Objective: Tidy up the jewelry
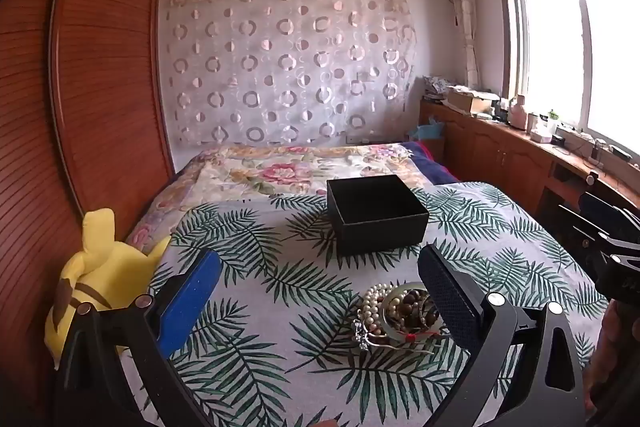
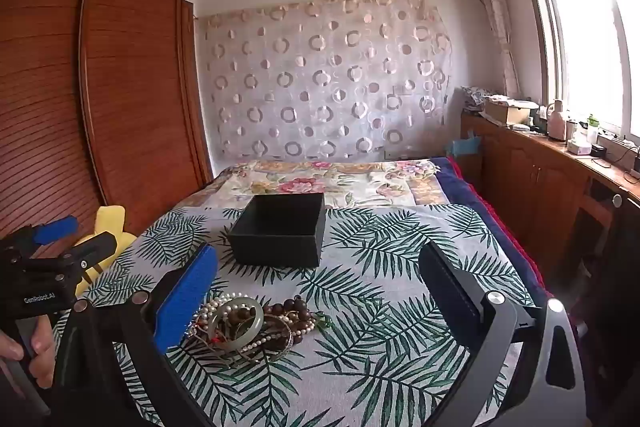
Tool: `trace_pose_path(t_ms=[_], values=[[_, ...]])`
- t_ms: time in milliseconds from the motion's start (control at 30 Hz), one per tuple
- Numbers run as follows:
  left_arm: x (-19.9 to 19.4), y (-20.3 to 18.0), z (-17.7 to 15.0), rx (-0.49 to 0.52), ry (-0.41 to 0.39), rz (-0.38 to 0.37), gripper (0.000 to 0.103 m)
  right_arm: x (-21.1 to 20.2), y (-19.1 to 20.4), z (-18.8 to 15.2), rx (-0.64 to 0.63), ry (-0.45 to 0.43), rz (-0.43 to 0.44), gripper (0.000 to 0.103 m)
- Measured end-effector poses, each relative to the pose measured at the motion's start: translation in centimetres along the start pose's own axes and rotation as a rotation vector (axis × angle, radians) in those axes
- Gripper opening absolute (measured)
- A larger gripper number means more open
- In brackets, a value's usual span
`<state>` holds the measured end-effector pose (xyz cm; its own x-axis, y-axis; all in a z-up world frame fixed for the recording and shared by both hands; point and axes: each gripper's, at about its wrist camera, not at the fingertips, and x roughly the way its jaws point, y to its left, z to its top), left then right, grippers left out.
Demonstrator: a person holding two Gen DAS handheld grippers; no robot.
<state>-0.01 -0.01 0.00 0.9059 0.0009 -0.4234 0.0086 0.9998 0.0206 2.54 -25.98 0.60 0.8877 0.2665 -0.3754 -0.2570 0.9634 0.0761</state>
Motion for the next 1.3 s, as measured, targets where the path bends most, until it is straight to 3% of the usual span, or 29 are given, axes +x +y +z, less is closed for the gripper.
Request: trace_pose_path(t_ms=[1300], values=[[-0.41,-0.38,0.28,-0.006,-0.011,-0.006,0.096,-0.02,0.55,-0.05,0.004,-0.003,0.003,0.101]])
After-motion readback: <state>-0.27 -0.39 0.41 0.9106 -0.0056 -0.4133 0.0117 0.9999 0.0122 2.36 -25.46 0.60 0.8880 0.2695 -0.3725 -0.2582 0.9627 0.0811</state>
